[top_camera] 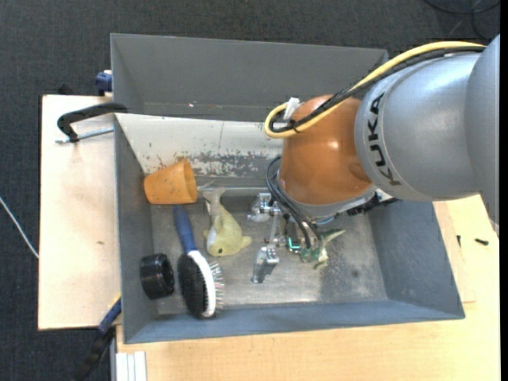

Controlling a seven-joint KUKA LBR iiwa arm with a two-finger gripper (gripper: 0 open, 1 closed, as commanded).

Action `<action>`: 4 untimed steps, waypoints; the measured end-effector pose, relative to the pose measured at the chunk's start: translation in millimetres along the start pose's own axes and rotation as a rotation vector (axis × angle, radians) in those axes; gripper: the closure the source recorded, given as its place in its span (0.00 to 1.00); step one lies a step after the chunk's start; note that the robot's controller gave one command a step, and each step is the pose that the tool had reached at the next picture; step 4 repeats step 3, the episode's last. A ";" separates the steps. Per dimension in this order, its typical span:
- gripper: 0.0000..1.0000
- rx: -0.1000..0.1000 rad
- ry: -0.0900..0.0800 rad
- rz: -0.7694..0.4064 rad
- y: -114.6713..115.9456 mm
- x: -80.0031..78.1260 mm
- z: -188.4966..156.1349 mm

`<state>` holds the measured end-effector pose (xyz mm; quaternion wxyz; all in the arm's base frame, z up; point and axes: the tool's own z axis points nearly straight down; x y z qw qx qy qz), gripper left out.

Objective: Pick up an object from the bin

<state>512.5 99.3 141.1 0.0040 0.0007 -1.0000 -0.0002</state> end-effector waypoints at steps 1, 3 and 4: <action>0.00 -0.004 -0.019 0.004 22.4 -48.6 71.5; 1.00 0.000 -0.022 -0.224 9.2 -76.9 -70.0; 1.00 0.000 -0.022 -0.224 9.2 -76.9 -70.0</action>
Offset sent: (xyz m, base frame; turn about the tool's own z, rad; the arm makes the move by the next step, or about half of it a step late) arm 0.0444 0.0202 -0.0711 0.0046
